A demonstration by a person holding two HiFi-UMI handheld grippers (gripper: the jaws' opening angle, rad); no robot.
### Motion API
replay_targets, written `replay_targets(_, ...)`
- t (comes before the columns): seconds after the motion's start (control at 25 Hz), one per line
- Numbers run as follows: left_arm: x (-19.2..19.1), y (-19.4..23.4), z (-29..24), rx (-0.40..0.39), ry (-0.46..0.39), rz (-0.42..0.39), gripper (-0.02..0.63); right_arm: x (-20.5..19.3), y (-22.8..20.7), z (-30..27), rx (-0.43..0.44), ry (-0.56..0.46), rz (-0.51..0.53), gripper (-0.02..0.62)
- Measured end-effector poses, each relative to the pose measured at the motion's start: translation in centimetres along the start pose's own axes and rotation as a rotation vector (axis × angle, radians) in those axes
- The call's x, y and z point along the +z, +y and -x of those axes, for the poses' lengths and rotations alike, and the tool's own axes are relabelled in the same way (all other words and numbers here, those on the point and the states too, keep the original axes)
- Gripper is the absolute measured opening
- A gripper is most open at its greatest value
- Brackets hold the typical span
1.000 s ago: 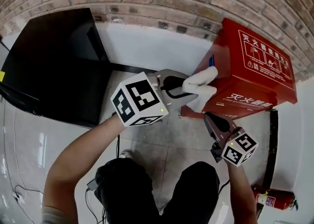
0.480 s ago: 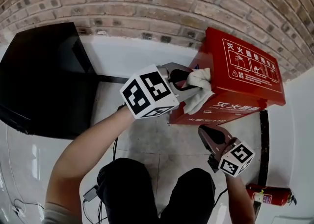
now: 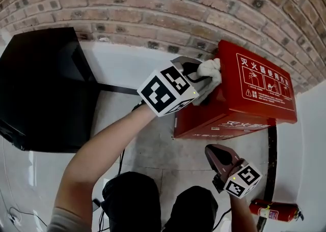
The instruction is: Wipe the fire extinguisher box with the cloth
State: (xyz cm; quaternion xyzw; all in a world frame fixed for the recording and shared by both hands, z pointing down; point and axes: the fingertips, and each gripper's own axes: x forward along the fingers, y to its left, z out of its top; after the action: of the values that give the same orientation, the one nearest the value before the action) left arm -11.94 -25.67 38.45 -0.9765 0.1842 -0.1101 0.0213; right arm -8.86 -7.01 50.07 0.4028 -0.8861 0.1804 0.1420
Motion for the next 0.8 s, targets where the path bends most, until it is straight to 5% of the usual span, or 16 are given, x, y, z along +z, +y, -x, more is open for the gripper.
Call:
replay_targets(0.4,-1.8,5.7,-3.1,0.150,0.041,-0.033,0.106,-0.8,-0.6,1.5,-0.065,0.008,-0.018,0.021)
replay_targets(0.8,-8.6,3.2,-3.4,0.106,0.079,0.014,0.103,-1.3,-0.7,2.6,-0.091,0.007,-0.025,0.022)
